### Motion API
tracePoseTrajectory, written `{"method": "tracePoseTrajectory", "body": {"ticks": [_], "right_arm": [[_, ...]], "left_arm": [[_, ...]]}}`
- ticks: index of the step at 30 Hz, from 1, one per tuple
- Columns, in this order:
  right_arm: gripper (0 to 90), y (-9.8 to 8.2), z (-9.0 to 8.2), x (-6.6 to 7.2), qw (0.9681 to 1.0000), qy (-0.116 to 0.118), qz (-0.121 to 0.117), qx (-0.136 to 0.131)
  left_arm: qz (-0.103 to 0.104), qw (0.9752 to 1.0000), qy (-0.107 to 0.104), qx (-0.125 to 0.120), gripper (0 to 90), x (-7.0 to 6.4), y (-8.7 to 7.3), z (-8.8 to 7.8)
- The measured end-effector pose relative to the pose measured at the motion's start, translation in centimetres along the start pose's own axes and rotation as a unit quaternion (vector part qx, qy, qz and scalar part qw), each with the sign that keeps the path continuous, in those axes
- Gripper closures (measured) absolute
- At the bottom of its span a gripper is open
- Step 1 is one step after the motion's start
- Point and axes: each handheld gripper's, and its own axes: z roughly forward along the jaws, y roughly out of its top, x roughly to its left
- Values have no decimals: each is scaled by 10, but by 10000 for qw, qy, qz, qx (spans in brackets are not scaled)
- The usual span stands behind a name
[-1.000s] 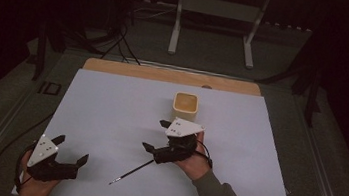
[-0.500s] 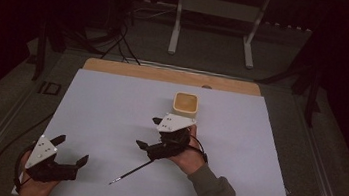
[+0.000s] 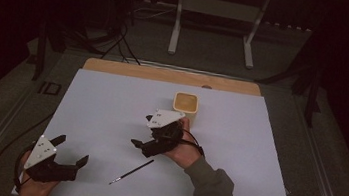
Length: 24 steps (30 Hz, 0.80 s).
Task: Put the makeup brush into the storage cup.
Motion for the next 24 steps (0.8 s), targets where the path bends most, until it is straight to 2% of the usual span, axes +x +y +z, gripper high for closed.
{"method": "tracePoseTrajectory", "body": {"ticks": [12, 20, 24], "right_arm": [[157, 17, 1, -3, 9988, 190, -308, 332], [156, 21, -1, -4, 9969, 327, -420, 586], [156, 22, 1, -3, 9943, 471, -545, 783]], "left_arm": [[17, 10000, -3, 11, 16, 0, 0, 0], [6, 10000, -4, 6, 16, 1, 0, 0], [14, 10000, -6, 11, 16, 0, 0, 0]]}}
